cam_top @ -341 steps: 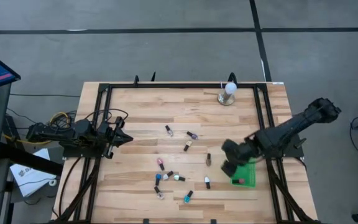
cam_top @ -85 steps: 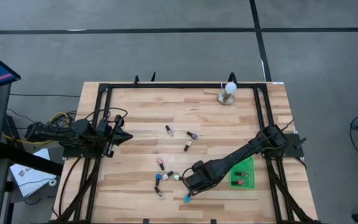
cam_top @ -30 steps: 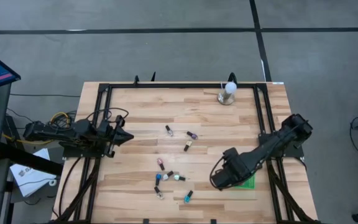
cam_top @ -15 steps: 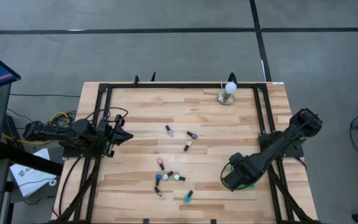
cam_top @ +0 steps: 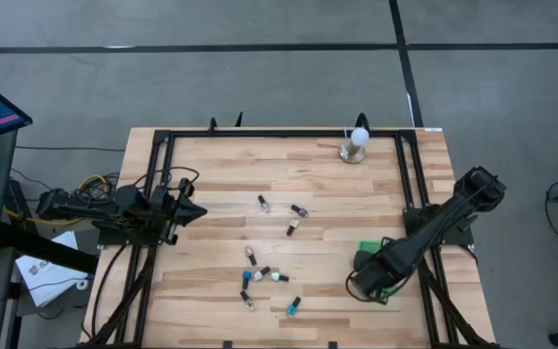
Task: Pick & Place Nail Polish
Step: Put the right white nail polish into the green bin, then put the purple nail polish into the green bin
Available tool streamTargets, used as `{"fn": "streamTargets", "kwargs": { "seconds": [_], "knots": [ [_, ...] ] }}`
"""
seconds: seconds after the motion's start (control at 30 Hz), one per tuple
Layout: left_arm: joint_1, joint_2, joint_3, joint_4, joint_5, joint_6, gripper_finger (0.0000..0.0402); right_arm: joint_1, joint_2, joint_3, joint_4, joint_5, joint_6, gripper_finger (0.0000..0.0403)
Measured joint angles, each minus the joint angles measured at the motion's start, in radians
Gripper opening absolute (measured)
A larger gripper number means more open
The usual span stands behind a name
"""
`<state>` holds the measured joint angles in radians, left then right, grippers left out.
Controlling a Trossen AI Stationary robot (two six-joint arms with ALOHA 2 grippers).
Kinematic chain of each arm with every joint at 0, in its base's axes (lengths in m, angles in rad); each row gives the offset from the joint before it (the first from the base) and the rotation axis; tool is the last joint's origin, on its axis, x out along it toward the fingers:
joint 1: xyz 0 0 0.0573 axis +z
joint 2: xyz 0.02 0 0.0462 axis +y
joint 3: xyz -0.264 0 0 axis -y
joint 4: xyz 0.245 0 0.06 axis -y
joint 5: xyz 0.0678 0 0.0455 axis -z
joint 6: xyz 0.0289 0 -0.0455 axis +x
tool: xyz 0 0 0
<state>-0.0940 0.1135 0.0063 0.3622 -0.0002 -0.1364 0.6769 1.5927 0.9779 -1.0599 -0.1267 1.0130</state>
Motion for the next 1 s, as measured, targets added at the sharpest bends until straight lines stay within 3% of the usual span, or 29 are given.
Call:
{"fn": "streamTargets", "kwargs": {
  "seconds": [0.53, 1.0],
  "knots": [
    [0.000, 0.000, 0.000, 0.003, -0.004, 0.000, 0.0013, -0.012, 0.119, 0.000, 0.053, -0.030, -0.178, 0.0044],
    [0.000, 0.000, 0.000, 0.007, -0.027, 0.000, 0.0013, -0.026, 0.122, 0.013, 0.054, -0.030, -0.181, 0.0106]
  ]
}}
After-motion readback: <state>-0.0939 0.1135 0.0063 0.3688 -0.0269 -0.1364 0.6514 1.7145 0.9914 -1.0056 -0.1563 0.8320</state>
